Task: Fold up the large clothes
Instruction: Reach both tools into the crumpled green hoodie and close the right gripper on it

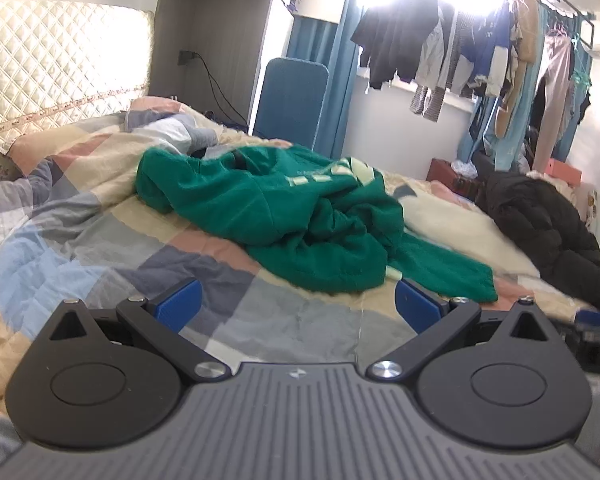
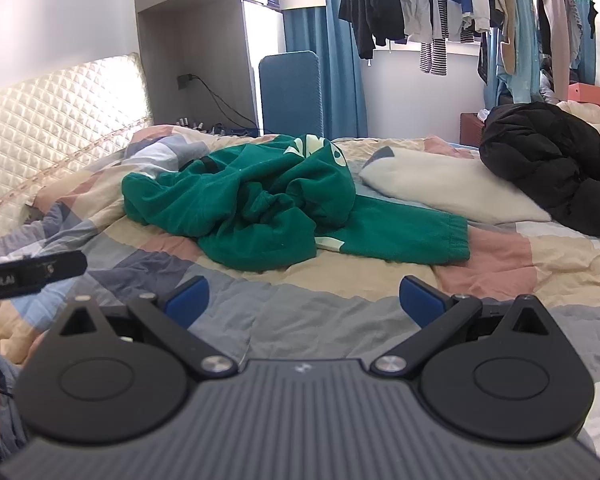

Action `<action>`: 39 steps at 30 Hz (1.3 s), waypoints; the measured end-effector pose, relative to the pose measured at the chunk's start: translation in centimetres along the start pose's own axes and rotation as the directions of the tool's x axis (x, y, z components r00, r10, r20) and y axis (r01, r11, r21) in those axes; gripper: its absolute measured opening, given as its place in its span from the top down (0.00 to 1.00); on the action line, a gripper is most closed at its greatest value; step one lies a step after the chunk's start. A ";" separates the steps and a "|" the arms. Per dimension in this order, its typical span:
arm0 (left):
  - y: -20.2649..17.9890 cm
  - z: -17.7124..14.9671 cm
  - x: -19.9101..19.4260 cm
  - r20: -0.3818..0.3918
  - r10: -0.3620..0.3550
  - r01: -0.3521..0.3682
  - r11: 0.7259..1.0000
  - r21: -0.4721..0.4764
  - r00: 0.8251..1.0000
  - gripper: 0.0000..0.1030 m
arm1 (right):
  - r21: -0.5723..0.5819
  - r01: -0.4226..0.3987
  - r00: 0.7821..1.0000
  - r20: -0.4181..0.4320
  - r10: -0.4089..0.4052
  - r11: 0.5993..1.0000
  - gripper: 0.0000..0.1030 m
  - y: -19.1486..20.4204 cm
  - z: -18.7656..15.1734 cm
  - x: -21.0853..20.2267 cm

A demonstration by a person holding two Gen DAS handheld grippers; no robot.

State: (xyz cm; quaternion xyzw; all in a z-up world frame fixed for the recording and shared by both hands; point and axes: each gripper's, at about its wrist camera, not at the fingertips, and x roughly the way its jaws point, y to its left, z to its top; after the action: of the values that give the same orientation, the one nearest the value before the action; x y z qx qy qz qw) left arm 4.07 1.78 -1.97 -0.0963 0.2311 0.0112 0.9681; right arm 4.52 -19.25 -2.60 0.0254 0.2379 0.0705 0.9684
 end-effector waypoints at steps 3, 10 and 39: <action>0.2 1.1 0.2 0.028 0.007 -0.007 1.000 -0.001 1.000 0.00 | -0.008 -0.005 1.000 0.000 0.005 1.000 0.00 0.3 0.3 0.4; 0.5 2.7 2.6 0.023 0.006 -0.007 1.000 0.022 1.000 0.00 | -0.005 -0.040 0.999 0.001 0.040 0.999 0.00 0.6 1.8 2.2; 11.5 0.1 35.0 -0.173 -0.035 0.016 0.994 -0.107 0.984 0.00 | 0.029 -0.068 0.981 -0.180 0.072 0.997 0.00 1.5 0.7 33.8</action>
State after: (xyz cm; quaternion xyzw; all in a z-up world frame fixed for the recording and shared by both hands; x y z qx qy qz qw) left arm 34.58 12.25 -19.69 -0.1510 0.3129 0.0024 0.9377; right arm 34.30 -12.78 -17.28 0.0381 0.3245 0.1038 0.9394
